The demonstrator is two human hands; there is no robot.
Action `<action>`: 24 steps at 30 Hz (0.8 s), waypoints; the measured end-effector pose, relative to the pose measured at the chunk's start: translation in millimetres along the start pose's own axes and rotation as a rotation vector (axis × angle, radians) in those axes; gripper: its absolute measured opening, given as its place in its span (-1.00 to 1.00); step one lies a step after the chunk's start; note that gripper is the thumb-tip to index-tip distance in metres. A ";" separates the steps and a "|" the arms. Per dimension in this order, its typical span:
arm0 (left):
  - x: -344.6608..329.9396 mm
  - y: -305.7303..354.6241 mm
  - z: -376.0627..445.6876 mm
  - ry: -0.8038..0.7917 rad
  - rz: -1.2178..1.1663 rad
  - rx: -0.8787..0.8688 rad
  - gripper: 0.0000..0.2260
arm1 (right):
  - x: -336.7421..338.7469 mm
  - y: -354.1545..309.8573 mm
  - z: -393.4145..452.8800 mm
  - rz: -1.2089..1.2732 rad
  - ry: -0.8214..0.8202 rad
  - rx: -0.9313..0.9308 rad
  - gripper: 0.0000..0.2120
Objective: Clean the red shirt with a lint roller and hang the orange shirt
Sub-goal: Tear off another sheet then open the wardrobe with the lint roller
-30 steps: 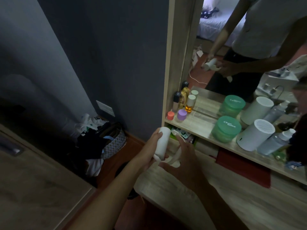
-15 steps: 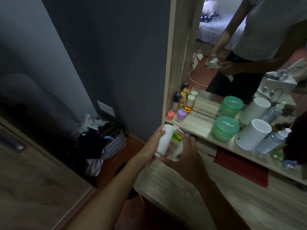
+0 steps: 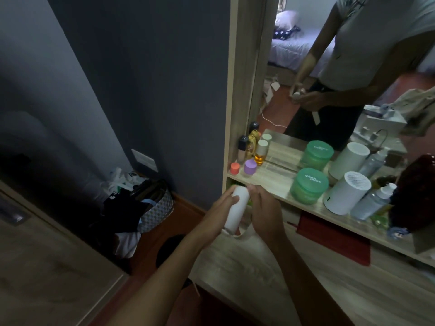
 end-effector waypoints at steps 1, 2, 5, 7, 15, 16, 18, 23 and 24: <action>0.4 3.7 1.3 -0.010 0.012 -0.010 -0.58 | 0.1 -0.3 2.4 -0.003 0.059 0.031 -0.73; 1.0 7.8 1.6 -0.018 0.026 -0.019 -0.56 | -0.9 0.2 4.5 -0.009 0.086 0.051 -0.73; 4.0 16.4 0.0 -0.045 0.087 -0.048 -0.59 | -4.7 -0.9 10.9 0.064 0.025 -0.020 -0.69; 4.6 20.7 -3.8 -0.066 0.144 -0.076 -0.61 | -3.9 -2.6 12.5 0.114 -0.008 -0.072 -0.66; 8.6 30.7 -7.1 -0.188 0.367 -0.211 -0.60 | -9.3 -9.9 11.1 0.089 -0.179 -0.052 -0.61; 10.0 29.8 -6.6 -0.191 0.380 -0.227 -0.61 | -14.3 -11.0 10.4 0.094 -0.176 -0.026 -0.58; 12.3 30.9 -9.2 -0.166 0.361 -0.261 -0.65 | -20.3 -17.1 12.0 0.076 -0.163 -0.010 -0.68; 43.7 49.0 -16.6 -0.047 0.141 -0.299 -0.61 | -23.0 -53.0 21.7 0.247 -0.286 0.015 -0.67; 55.7 56.7 -17.6 -0.016 0.132 -0.308 -0.59 | -24.1 -58.9 22.3 0.297 -0.342 0.020 -0.67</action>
Point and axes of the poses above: each hand's wrist, its own z-axis towards the middle knuckle, its own x-axis out of the back of the hand, y = z × x, the point moved 3 cm from there along z, towards the middle knuckle, and after that the axes turned 5 degrees about -z, right-handed, at the moved point
